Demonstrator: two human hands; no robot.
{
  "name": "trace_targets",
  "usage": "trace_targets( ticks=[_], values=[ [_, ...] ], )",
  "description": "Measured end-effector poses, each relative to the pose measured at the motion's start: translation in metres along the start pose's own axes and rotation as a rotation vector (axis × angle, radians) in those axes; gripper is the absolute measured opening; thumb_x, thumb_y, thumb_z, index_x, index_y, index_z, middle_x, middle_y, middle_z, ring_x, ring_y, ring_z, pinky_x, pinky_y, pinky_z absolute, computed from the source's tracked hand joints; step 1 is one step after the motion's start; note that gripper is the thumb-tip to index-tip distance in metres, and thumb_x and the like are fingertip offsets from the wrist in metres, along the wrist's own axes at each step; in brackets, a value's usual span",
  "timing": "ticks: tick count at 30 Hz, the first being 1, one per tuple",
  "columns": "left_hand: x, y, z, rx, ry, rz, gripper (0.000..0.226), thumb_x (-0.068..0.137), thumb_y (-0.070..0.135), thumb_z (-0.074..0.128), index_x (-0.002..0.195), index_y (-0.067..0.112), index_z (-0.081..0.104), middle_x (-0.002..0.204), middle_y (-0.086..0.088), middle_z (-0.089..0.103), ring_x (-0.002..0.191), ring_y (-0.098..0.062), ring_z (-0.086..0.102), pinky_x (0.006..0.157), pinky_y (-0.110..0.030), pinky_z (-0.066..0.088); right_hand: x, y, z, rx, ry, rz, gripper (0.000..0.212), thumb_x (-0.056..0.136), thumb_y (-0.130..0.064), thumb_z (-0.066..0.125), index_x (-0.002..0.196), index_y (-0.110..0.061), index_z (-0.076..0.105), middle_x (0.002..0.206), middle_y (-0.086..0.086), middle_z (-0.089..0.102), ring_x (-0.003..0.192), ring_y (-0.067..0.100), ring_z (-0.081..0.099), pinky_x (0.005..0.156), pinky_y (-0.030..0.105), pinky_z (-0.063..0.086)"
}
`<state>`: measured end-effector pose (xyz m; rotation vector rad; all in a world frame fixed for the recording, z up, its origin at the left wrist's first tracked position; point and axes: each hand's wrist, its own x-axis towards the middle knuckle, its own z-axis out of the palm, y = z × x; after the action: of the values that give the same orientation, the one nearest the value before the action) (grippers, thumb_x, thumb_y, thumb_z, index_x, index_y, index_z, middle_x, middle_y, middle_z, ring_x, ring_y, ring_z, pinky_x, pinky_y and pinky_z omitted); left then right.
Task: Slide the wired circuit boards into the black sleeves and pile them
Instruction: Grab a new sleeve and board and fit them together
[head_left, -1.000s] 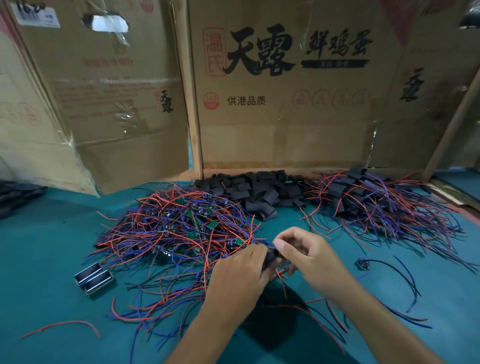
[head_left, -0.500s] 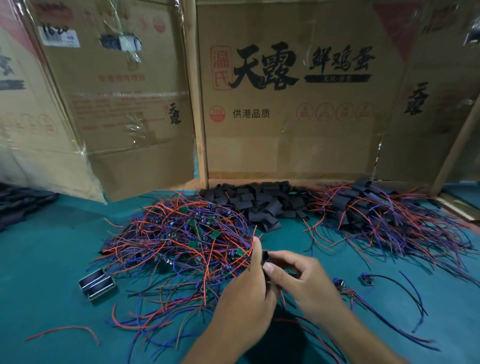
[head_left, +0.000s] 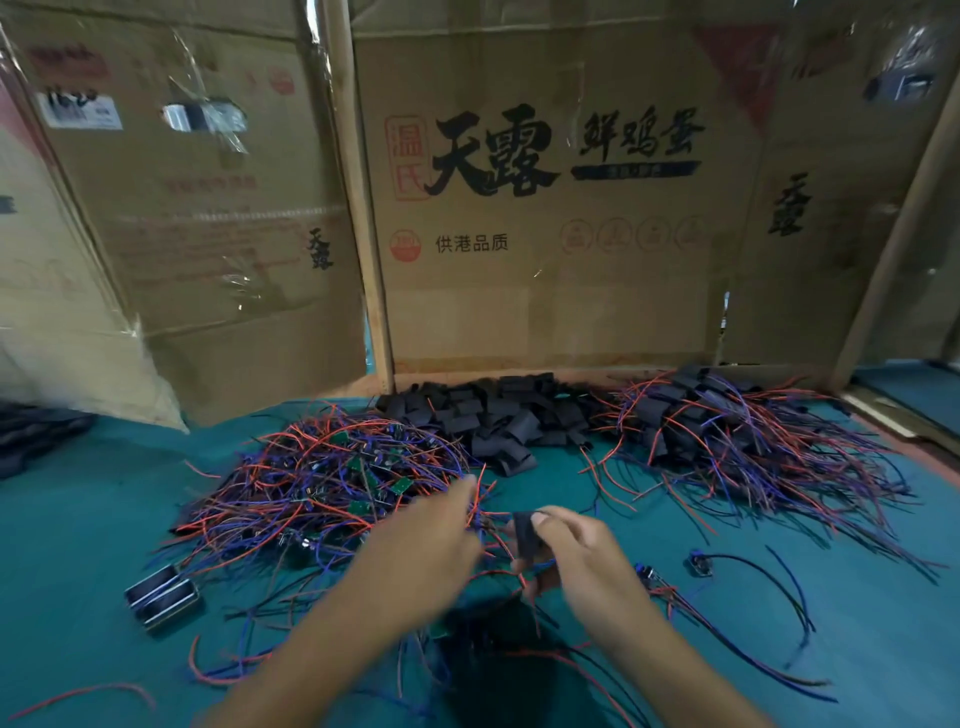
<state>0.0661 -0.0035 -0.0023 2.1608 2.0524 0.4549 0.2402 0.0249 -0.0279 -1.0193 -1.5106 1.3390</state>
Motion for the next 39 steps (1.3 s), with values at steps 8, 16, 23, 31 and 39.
trace_targets(
  ticks=[8,16,23,31,39],
  values=[
    [0.080,-0.104,-0.025,0.768,0.063,0.033,0.032,0.102,0.038,0.052,0.128,0.020,0.055,0.126,-0.003,0.050,0.115,-0.023,0.051,0.090,-0.034,0.048,0.000,0.000,-0.006,0.171,0.030,0.176,0.036,0.106,-0.019,0.037,0.095,0.000,0.066,0.069,0.007,0.067,0.061,0.021,0.061,0.052,0.031,0.049],
    [0.077,-0.107,-0.031,0.917,0.120,0.170,0.030,0.103,0.039,0.048,0.127,0.021,0.050,0.124,-0.001,0.058,0.115,-0.022,0.054,0.095,-0.035,0.041,0.001,0.003,-0.006,0.155,0.042,0.200,0.036,0.105,-0.020,0.038,0.097,-0.001,0.067,0.072,0.009,0.068,0.063,0.022,0.059,0.051,0.028,0.048],
    [0.073,-0.107,-0.044,0.876,0.011,0.185,0.041,0.097,0.044,0.058,0.129,0.022,0.047,0.130,0.001,0.056,0.123,-0.021,0.050,0.100,-0.034,0.038,0.003,0.009,-0.006,0.131,0.028,0.197,0.035,0.105,-0.021,0.039,0.097,-0.002,0.067,0.073,0.009,0.069,0.062,0.020,0.060,0.052,0.027,0.048],
    [0.064,-0.134,-0.072,0.439,-0.115,0.098,0.033,0.092,0.034,0.070,0.119,0.018,0.060,0.119,-0.001,0.057,0.111,-0.020,0.055,0.092,-0.035,0.044,0.006,0.013,-0.007,0.116,0.025,0.203,0.035,0.104,-0.022,0.041,0.093,-0.003,0.068,0.074,0.011,0.069,0.060,0.019,0.059,0.051,0.028,0.048],
    [0.058,-0.145,-0.069,0.393,0.013,0.007,0.029,0.092,0.030,0.069,0.112,0.010,0.066,0.125,-0.005,0.057,0.117,-0.023,0.054,0.099,-0.034,0.041,0.003,0.010,-0.007,0.101,0.016,0.209,0.035,0.106,-0.025,0.040,0.097,-0.004,0.067,0.075,0.009,0.069,0.062,0.019,0.059,0.056,0.028,0.050]
  ],
)
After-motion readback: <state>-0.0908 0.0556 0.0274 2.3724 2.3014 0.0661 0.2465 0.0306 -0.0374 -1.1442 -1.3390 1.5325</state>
